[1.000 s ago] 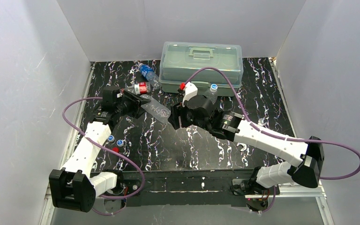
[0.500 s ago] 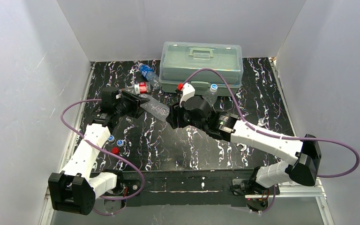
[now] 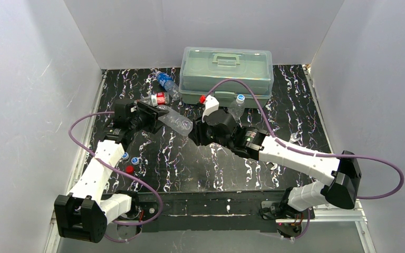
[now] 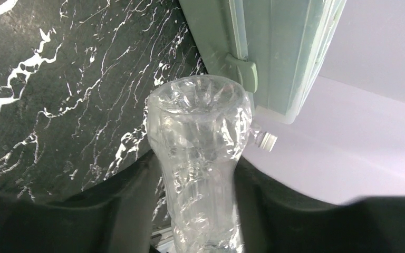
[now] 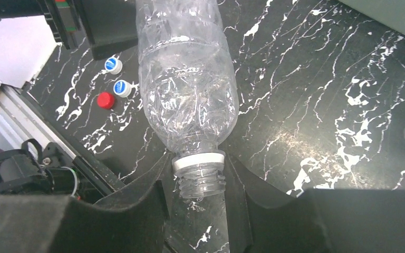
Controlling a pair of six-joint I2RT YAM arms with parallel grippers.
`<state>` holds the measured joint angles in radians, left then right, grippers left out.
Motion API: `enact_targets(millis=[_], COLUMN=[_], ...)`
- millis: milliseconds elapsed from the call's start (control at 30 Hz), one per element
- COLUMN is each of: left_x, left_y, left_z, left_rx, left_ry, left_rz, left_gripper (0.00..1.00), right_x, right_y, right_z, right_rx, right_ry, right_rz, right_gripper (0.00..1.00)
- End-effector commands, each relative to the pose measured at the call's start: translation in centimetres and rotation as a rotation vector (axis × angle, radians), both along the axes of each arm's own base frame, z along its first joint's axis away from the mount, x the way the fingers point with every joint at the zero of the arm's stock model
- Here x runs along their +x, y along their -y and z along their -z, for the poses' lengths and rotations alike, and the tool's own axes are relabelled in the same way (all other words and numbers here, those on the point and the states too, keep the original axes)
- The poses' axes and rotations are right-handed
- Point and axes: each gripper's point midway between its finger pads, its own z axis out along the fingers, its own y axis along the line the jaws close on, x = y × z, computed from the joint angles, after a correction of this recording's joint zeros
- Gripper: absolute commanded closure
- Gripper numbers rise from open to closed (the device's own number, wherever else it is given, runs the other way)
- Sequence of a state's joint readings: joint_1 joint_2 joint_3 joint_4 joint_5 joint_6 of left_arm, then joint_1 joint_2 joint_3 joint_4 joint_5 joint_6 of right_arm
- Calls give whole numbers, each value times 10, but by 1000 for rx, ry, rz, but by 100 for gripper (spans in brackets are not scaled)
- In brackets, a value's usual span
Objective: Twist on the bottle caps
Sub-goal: Pick up the plastic bottle at the center of the board.
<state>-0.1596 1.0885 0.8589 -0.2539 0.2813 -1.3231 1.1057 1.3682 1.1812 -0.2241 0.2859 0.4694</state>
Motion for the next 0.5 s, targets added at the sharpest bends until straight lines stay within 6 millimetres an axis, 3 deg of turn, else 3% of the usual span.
enact_targets(millis=[0, 67, 133, 267, 467], left_x=[-9, -9, -10, -14, -18], left_y=[12, 18, 23, 23, 15], left_z=[-13, -19, -26, -39, -72], left_rx=[16, 35, 75, 214, 537], left_ry=[74, 120, 181, 302, 635], left_rz=[115, 189, 268, 419, 629], left_gripper=[37, 15, 2, 2, 2], right_x=[16, 20, 25, 37, 50], right_y=[7, 13, 20, 38, 64], right_z=[-28, -30, -33, -38, -33], right_rx=[8, -18, -31, -64, -168], right_ry=[65, 61, 52, 28, -29], right_rz=[61, 64, 69, 79, 58], right_gripper=[95, 99, 99, 99, 99])
